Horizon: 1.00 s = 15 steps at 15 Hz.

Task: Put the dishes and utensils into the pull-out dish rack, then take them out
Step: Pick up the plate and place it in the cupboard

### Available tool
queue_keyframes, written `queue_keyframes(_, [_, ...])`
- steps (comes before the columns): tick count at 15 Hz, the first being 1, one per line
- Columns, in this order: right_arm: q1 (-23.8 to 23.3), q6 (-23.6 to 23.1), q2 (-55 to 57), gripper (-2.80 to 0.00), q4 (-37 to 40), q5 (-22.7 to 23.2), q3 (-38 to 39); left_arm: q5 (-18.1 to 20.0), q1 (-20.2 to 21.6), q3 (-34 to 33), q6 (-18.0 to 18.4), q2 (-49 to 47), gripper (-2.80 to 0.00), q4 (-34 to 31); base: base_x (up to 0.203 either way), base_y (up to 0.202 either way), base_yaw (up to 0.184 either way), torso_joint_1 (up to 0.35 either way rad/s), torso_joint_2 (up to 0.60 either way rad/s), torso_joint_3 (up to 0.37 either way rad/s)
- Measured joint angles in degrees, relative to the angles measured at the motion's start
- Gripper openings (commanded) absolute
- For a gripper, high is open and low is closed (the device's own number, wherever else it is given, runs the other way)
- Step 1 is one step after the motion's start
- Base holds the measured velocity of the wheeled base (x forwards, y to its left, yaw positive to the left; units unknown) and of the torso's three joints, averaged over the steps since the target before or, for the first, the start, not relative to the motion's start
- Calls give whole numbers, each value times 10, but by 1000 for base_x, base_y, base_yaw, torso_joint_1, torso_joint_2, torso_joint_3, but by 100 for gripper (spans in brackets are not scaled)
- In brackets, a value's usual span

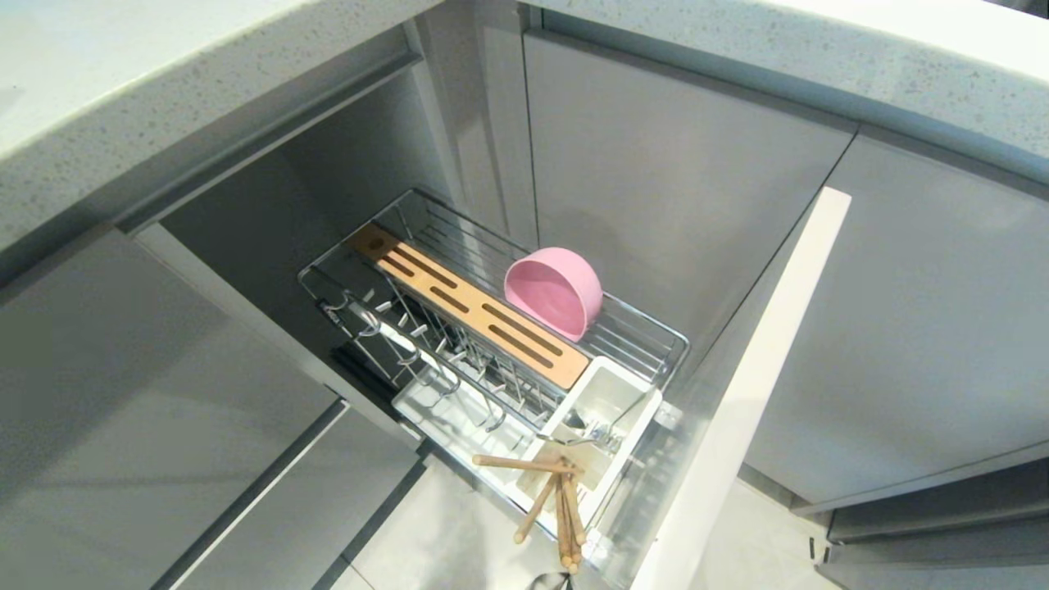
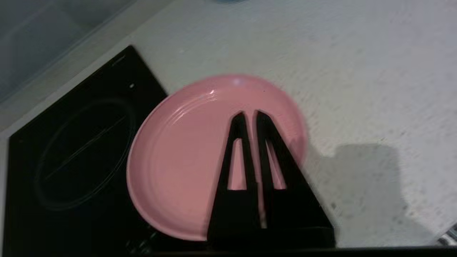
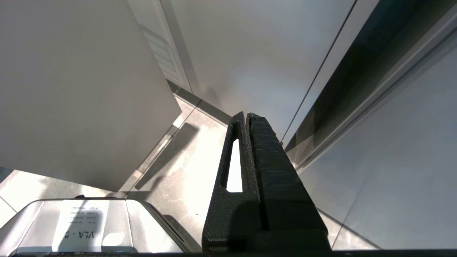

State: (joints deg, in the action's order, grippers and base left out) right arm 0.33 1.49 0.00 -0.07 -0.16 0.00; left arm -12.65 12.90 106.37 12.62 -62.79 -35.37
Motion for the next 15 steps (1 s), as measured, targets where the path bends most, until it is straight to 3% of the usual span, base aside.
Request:
queue_keyframes(3, [0, 0, 0, -280, 0, 0, 0, 16, 31, -39, 0, 14, 0, -1, 0, 0, 0, 0, 0, 0])
queue_keyframes(7, [0, 0, 0, -280, 0, 0, 0, 19, 35, -69, -11, 12, 0, 0, 0, 0, 0, 0, 0, 0])
queue_keyframes(13, [0, 0, 0, -280, 0, 0, 0, 36, 31, -66, -106, -41, 0, 2, 0, 0, 0, 0, 0, 0])
queue_keyframes(15, [0, 0, 0, -280, 0, 0, 0, 36, 30, -57, -120, -60, 0, 3, 0, 0, 0, 0, 0, 0])
